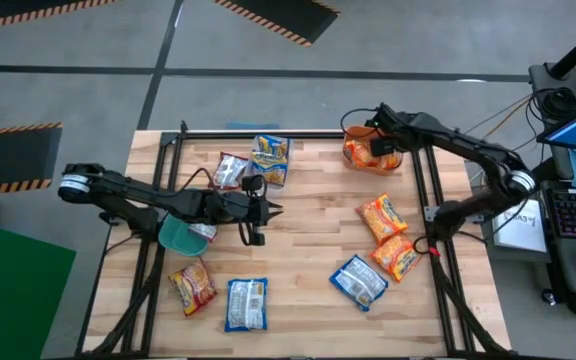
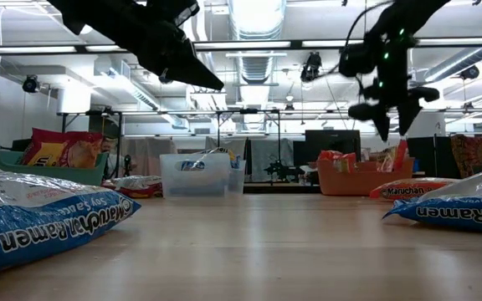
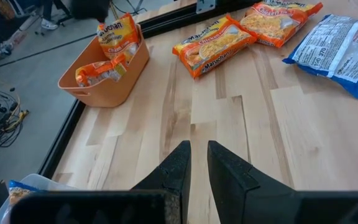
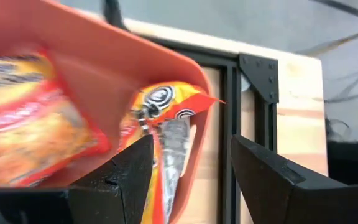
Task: Sort Maruchan noodles
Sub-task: Put the orange noodle pack into the orange bin, then put the red noodle pack into the blue bin
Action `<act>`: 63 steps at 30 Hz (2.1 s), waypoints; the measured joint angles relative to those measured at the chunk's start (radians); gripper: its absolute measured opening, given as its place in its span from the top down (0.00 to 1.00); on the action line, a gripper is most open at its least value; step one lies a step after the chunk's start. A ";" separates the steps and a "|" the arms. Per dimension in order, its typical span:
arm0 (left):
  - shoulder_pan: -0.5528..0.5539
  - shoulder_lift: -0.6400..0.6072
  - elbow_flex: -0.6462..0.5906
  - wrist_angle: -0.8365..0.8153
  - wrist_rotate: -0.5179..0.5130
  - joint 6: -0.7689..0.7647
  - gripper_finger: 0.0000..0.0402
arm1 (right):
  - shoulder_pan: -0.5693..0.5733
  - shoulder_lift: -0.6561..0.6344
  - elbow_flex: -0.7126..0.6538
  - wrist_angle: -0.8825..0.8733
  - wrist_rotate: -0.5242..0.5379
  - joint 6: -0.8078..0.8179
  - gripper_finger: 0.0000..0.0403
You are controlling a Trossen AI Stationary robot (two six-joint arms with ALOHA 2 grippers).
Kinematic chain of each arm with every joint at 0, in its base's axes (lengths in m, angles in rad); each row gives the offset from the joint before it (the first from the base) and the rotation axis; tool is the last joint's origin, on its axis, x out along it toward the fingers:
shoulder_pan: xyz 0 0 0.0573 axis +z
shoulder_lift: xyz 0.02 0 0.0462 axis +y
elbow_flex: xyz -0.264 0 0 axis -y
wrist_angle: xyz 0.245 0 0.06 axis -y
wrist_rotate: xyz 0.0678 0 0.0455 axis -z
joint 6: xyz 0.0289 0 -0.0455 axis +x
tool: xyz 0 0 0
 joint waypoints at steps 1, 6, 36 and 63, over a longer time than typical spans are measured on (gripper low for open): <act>0.000 0.000 0.000 0.000 0.000 0.000 0.91 | 0.013 -0.027 0.000 0.001 0.000 0.000 0.50; 0.000 0.000 0.000 0.000 0.000 -0.003 0.91 | 0.130 -0.170 -0.013 0.029 0.003 0.018 0.50; 0.306 0.001 0.258 -0.833 -0.052 -0.517 0.91 | 0.732 -0.545 -0.529 0.797 -0.159 -0.271 0.50; 0.701 0.140 0.204 -0.829 0.167 -0.546 0.52 | 0.732 -0.538 -0.562 0.797 -0.162 -0.296 0.50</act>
